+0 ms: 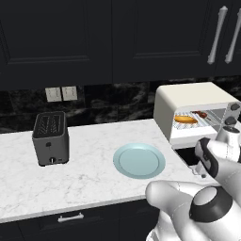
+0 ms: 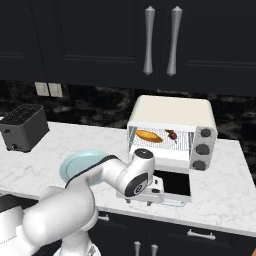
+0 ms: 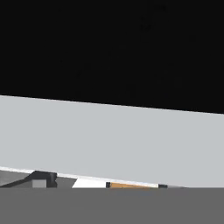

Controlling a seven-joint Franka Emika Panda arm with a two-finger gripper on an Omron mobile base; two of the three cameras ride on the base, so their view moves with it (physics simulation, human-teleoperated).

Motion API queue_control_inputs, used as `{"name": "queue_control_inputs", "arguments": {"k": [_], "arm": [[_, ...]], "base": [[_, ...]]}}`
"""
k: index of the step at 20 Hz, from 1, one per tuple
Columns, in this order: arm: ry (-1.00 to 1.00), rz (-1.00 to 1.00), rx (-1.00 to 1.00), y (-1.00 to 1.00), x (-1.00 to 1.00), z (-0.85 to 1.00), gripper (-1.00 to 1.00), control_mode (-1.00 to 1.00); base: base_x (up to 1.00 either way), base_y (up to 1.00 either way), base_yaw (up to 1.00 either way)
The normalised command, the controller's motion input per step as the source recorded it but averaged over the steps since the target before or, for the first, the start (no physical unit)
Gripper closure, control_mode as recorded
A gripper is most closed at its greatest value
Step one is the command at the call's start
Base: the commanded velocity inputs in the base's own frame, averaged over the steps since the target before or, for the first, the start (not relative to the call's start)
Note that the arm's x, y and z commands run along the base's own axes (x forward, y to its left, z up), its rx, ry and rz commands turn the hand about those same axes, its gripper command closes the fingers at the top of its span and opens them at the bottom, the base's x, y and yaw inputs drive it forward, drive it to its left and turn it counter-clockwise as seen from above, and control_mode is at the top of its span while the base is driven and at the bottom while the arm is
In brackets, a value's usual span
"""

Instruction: Pick up the kebab skewer and baguette bread, and place them inside the toaster oven. Close the toaster oven door and start by setting the timer.

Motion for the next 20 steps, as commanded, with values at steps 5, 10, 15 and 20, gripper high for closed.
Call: {"name": "queue_control_inputs", "arguments": {"k": [5,10,15,20], "arm": [[-0.08,0.0,0.0,0.0,-0.04,-0.25,-1.0,-1.0],[-0.09,-0.06,0.0,0.0,-0.23,-0.2,-1.0,-1.0],[-0.03,-0.09,0.0,0.0,-0.11,-0.2,-1.0,-1.0],[-0.09,-0.09,0.0,0.0,0.0,-0.14,-1.0,-1.0]], "base": [[0.0,0.0,0.0],[0.0,0.0,0.0],[0.0,0.0,0.0],[0.0,0.0,0.0]]}}
